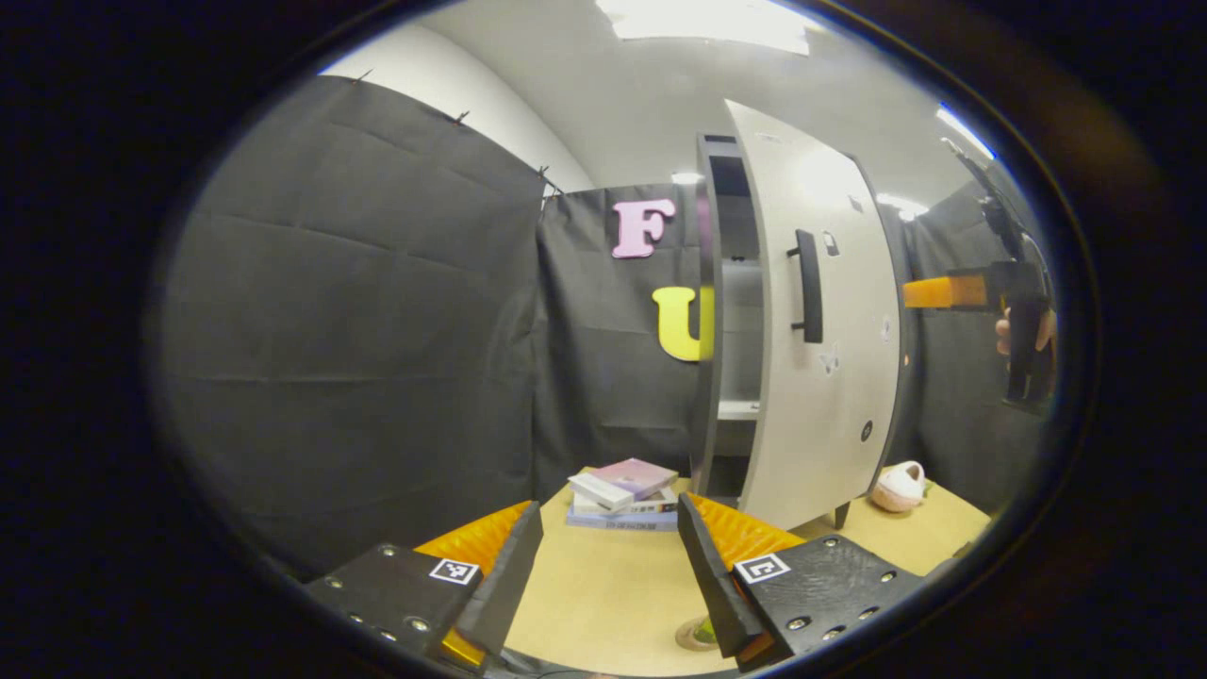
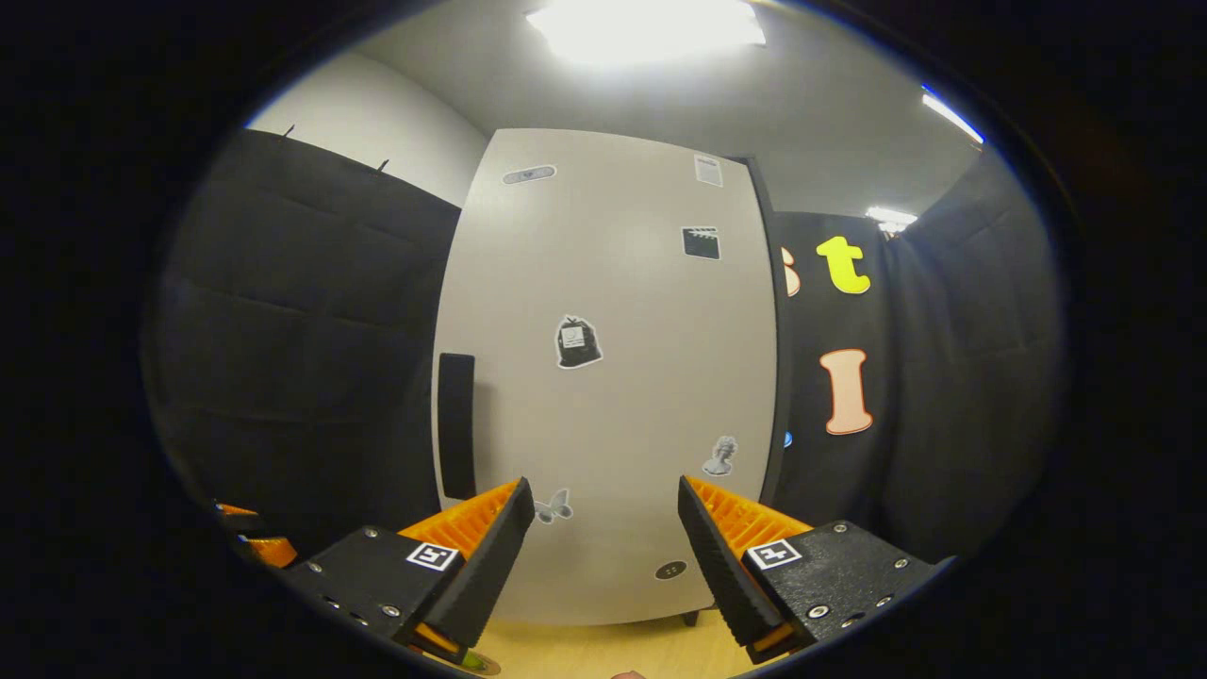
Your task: Open the cabinet door with the right hand, grasp the bottle in the cabinet with the left hand and place it on the coaster, then close the cabinet door with the right hand.
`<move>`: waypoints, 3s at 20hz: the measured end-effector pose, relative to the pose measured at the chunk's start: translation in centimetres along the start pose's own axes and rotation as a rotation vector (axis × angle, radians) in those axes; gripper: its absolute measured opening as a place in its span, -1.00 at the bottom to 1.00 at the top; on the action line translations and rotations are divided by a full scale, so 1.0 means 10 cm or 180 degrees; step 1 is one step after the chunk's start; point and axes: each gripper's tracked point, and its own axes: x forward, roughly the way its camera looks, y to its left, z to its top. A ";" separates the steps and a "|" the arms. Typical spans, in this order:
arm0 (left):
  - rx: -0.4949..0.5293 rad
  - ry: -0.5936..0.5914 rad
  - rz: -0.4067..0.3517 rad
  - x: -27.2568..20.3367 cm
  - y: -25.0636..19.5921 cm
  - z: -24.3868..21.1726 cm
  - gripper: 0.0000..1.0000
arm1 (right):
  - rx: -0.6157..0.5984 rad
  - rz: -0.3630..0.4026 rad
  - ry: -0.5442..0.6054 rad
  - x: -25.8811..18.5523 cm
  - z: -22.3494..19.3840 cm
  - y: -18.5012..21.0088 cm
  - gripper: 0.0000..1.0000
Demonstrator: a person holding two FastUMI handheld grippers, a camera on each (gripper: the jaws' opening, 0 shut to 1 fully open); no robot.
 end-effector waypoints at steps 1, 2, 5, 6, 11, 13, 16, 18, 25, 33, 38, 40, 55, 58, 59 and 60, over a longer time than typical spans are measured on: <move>-0.0009 -0.0036 -0.0023 0.07 -0.09 0.07 0.65 | -0.0020 -0.0037 -0.0002 -0.04 -0.02 -0.12 0.91; -0.0033 -0.0066 -0.0064 0.14 -0.18 0.14 0.65 | -0.0049 -0.0083 -0.0008 -0.07 -0.06 -0.24 0.91; -0.0081 -0.0078 -0.0119 0.34 -0.39 0.28 0.70 | -0.0126 -0.0175 0.0017 -0.17 -0.20 -0.54 0.91; -0.0109 -0.0082 -0.0131 0.38 -0.44 0.33 0.70 | -0.0145 -0.0194 0.0034 -0.20 -0.25 -0.61 0.91; -0.0086 -0.0143 -0.0215 0.60 -0.55 0.51 0.70 | -0.0167 -0.0394 0.0128 -0.40 -0.44 -0.88 0.91; -0.0038 -0.0143 -0.0263 0.70 -0.55 0.53 0.70 | -0.0110 -0.0529 0.0151 -0.49 -0.51 -0.92 0.91; -0.0004 -0.0161 -0.0386 0.83 -0.55 0.58 0.70 | -0.0029 -0.0719 0.0184 -0.59 -0.62 -0.93 0.91; 0.0048 -0.0166 -0.0417 0.93 -0.51 0.59 0.70 | 0.0038 -0.0814 0.0190 -0.65 -0.67 -0.91 0.91; 0.0006 -0.0162 -0.0515 1.02 -0.47 0.56 0.70 | 0.0210 -0.0982 0.0185 -0.78 -0.77 -0.89 0.90; 0.0044 -0.0176 -0.0526 1.00 -0.44 0.54 0.70 | 0.0239 -0.1003 0.0022 -0.66 -0.58 -0.89 0.90; 0.0048 -0.0188 -0.0512 0.97 -0.41 0.56 0.70 | 0.0167 -0.0975 -0.0008 -0.63 -0.51 -0.85 0.91; 0.0081 -0.0229 -0.0476 0.98 -0.36 0.60 0.65 | 0.0150 -0.0950 -0.0009 -0.61 -0.51 -0.82 0.90; 0.0067 -0.0238 -0.0515 0.90 -0.30 0.55 0.65 | 0.0117 -0.0971 -0.0030 -0.70 -0.45 -0.79 0.91; 0.0059 -0.0239 -0.0526 0.90 -0.30 0.54 0.65 | 0.0128 -0.1008 -0.0047 -0.74 -0.44 -0.82 0.91; 0.0054 -0.0235 -0.0529 0.91 -0.30 0.54 0.65 | 0.0133 -0.1019 -0.0050 -0.75 -0.44 -0.82 0.91; 0.0046 -0.0231 -0.0536 0.90 -0.30 0.53 0.65 | 0.0139 -0.1026 -0.0051 -0.74 -0.45 -0.83 0.91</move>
